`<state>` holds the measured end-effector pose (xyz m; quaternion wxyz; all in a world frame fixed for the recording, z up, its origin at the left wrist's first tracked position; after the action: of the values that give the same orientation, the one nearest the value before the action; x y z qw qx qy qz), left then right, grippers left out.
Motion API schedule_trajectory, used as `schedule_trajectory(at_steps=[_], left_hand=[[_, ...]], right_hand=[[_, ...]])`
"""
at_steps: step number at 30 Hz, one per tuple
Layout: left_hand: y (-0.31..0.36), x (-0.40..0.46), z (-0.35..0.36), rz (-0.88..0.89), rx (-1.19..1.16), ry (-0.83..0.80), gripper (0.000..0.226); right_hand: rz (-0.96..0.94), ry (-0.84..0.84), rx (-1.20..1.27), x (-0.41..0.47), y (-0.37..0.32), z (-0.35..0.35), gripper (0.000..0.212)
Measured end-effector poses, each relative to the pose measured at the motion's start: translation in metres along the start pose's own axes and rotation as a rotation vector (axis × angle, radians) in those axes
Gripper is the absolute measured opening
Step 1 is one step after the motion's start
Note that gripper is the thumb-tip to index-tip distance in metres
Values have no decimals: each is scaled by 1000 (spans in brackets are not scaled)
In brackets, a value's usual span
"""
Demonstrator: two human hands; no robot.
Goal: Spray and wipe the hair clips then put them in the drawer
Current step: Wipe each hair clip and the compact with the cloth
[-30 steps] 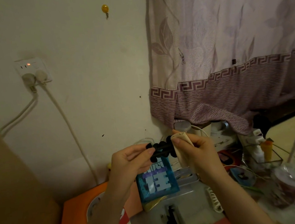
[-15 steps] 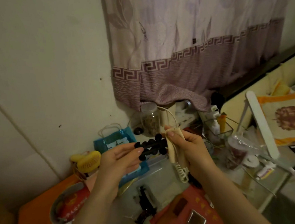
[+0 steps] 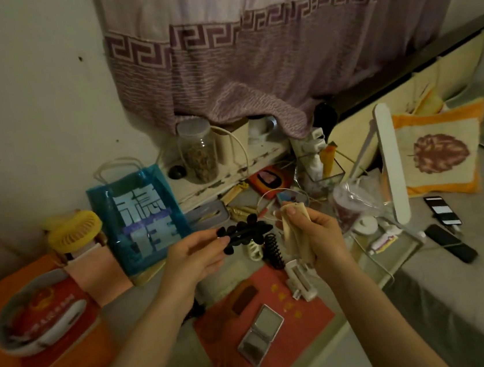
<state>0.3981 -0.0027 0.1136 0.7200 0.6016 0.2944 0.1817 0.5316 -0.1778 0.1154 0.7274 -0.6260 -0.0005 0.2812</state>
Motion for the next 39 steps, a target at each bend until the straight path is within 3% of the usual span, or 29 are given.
schedule_trajectory(at_steps=[5, 12, 18, 26, 31, 39], left_hand=[[-47, 32, 36, -97, -12, 130, 31], [-120, 64, 74, -262, -105, 484, 19], [-151, 77, 82, -263, -119, 688, 15], [-175, 98, 75, -300, -65, 781, 15], [-192, 108, 64, -321, -70, 837, 14], [-212, 126, 45, -299, 40, 847, 15]], right_hand=[[86, 7, -35, 56, 8, -46, 21], [212, -75, -168, 139, 20, -93, 33], [304, -157, -315, 180, 46, -96, 18], [358, -215, -484, 204, 75, -80, 21], [388, -238, -420, 213, 93, -74, 31], [477, -286, -392, 214, 121, -56, 14]])
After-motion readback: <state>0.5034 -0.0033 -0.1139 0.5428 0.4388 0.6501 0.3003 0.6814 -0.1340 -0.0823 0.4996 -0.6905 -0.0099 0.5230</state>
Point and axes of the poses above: each hand's wrist, its own x-axis towards the middle knuckle, its own z-axis out of the palm, y = z × x, the point moved 6 cm from there along x, towards the middle knuckle, and after that the axes turned 6 degrees about z, right-handed, at the moved point
